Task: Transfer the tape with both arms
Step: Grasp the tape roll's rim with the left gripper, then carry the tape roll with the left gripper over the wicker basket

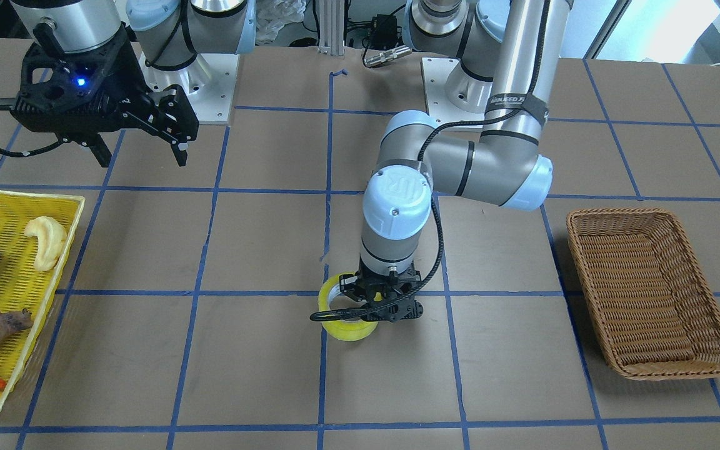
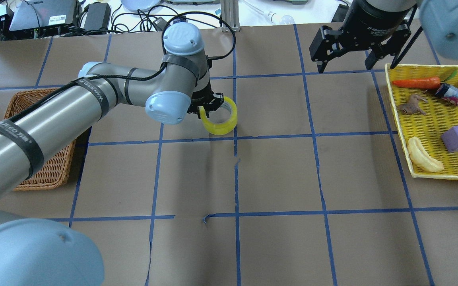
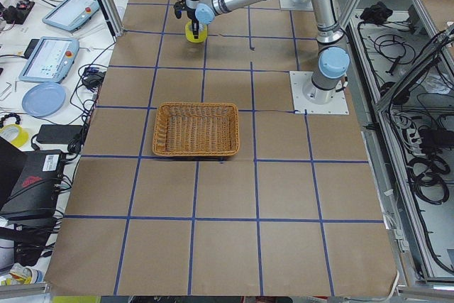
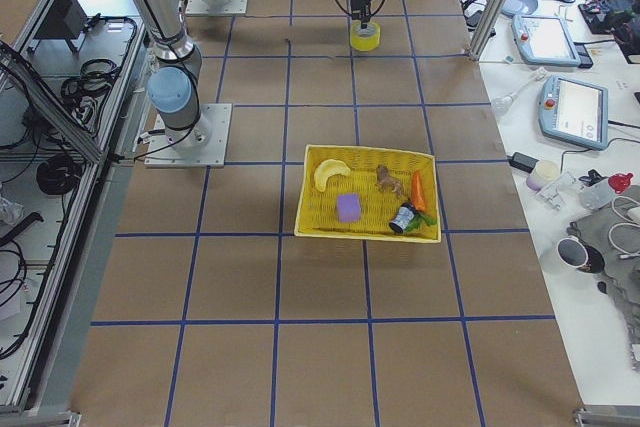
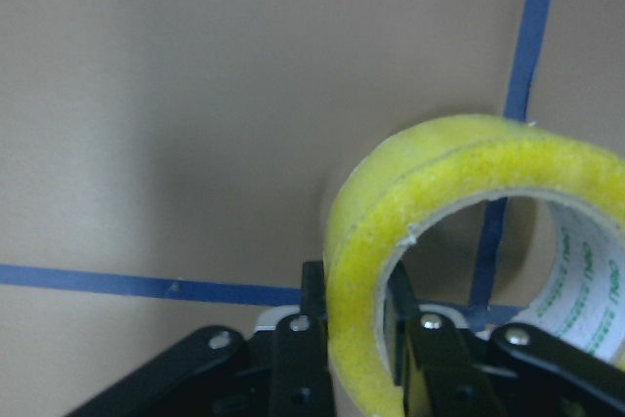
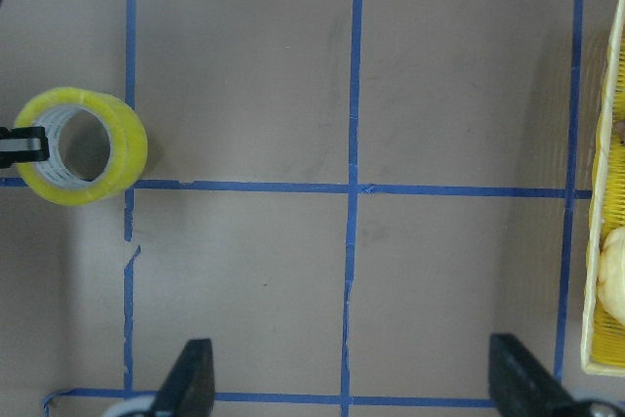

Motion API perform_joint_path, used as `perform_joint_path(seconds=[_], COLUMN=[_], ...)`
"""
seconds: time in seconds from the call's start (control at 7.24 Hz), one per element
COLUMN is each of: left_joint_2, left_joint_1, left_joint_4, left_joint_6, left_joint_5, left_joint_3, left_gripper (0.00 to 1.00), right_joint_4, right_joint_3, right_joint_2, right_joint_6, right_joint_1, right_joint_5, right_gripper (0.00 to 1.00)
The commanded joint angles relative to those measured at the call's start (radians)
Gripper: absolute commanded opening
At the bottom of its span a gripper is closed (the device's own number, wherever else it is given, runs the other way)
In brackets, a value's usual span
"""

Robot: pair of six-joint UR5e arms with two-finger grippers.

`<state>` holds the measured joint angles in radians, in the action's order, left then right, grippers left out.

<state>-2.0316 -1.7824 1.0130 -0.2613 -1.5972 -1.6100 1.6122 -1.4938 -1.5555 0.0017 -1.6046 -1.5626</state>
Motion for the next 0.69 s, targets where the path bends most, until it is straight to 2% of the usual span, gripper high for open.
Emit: perform_joint_path(seconds=[0.0,0.14,0.55], left_joint_2=[0.106,0.140,0.156], left_joint_1=[0.149,0.228,0.508], left_joint_4=[0.083,0.085,0.087], left_joint_6=[0.240,0.304,0.726], left_joint_5=[-0.030,-0.027,0.005], left_joint_3=[-0.002,0.004,-0.004], left_gripper=[0.00,0.00,0.00], right_joint_4=[-0.012,-0.046,-0.060], right_joint_3=[0.003,0.004,0.004], right_joint_2=[0.000,-0.003,-0.005], right_joint_6=[0.006,0.007,0.007], right_joint_1=[0.000,0.000,0.000], right_joint_5=[-0.001,-0.001,-0.002], right_gripper=[1.00,1.00,1.00])
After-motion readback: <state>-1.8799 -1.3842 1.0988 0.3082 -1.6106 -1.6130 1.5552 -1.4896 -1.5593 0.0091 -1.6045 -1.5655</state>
